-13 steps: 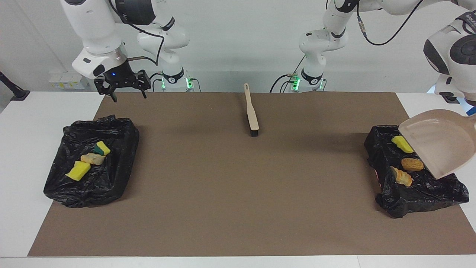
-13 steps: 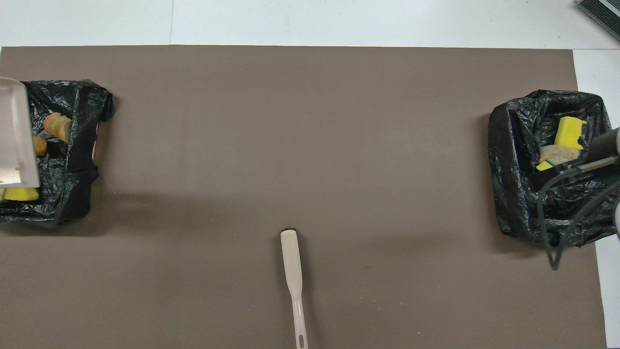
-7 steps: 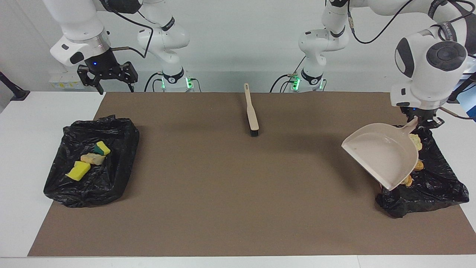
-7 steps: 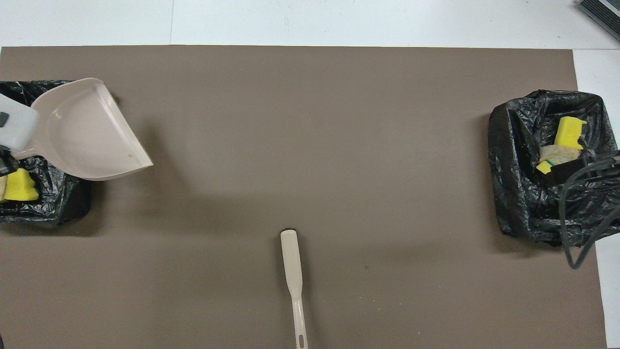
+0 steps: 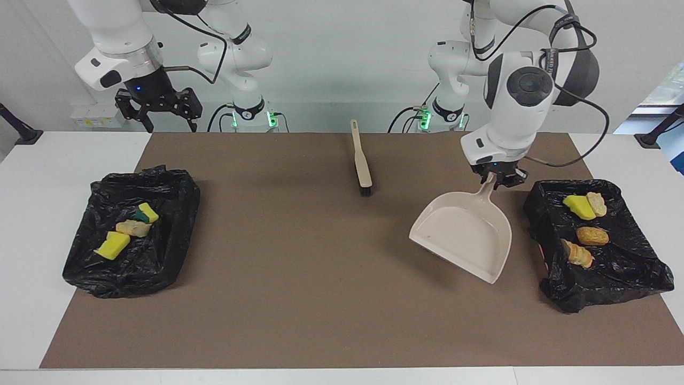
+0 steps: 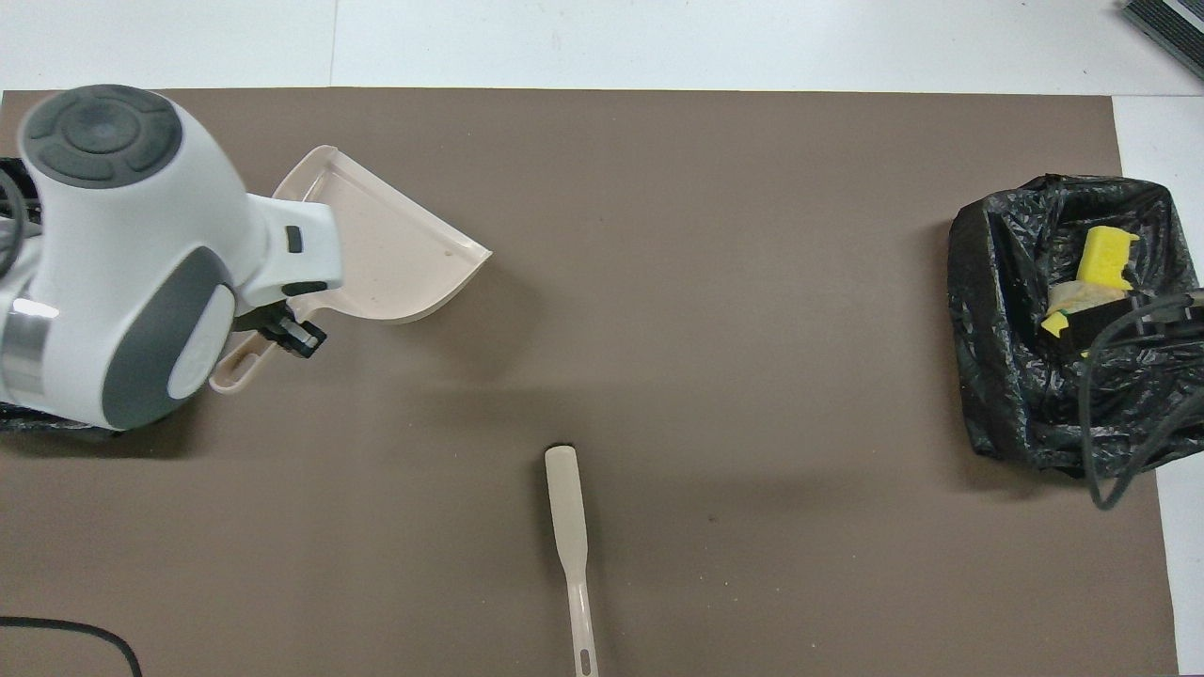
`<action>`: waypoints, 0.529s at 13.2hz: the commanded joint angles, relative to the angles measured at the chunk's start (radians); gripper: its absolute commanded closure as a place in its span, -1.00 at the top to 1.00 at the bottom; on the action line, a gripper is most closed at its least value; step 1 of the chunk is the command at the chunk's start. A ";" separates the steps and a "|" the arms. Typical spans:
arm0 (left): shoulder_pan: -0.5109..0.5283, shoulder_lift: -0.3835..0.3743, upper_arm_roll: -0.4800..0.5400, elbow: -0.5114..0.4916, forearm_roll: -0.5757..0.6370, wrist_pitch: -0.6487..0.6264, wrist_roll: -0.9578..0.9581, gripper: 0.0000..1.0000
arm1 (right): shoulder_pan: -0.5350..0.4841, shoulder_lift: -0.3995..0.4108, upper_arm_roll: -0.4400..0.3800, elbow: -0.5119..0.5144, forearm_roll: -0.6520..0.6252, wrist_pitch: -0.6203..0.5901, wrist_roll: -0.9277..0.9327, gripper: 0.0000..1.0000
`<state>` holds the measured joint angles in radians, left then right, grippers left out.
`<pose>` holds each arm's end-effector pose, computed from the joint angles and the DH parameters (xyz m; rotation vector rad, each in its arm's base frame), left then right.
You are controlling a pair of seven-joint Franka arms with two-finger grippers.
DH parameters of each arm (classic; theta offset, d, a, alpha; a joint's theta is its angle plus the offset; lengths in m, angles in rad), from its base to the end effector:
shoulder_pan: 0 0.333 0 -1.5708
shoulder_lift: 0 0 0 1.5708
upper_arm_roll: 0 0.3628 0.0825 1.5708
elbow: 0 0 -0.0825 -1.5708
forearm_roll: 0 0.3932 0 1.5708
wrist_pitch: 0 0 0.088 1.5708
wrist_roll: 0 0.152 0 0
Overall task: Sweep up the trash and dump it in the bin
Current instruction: 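Bring the empty dustpan back to the table center with the left gripper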
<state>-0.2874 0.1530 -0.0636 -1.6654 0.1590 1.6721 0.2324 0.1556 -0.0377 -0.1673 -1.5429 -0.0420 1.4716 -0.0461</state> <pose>0.5752 -0.1844 0.5011 -2.8414 0.8962 0.2042 0.5386 -0.0150 0.6517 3.1062 0.0484 -0.0546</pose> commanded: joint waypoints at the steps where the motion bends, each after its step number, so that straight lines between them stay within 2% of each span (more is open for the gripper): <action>1: -0.117 0.048 0.022 -0.014 -0.044 0.107 -0.242 -1.00 | -0.018 -0.011 0.002 0.012 0.021 -0.022 0.035 1.00; 3: -0.180 0.077 0.022 -0.014 -0.047 0.179 -0.382 -1.00 | -0.057 -0.014 0.021 0.012 0.025 -0.022 0.043 1.00; 4: -0.209 0.100 0.022 -0.011 -0.065 0.210 -0.451 -1.00 | -0.091 -0.014 0.060 0.012 0.037 -0.022 0.045 1.00; 5: -0.240 0.124 0.022 -0.008 -0.102 0.245 -0.537 -1.00 | -0.144 -0.014 0.110 0.013 0.062 -0.019 0.045 1.00; 7: -0.268 0.149 0.022 -0.005 -0.160 0.323 -0.645 -1.00 | -0.177 -0.016 0.135 0.012 0.073 -0.010 0.058 1.00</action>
<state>-0.5247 0.2916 -0.0637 -1.6740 0.0445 1.9407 -0.3420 0.0158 -0.0486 -0.0627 -1.5390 0.0043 1.4702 -0.0195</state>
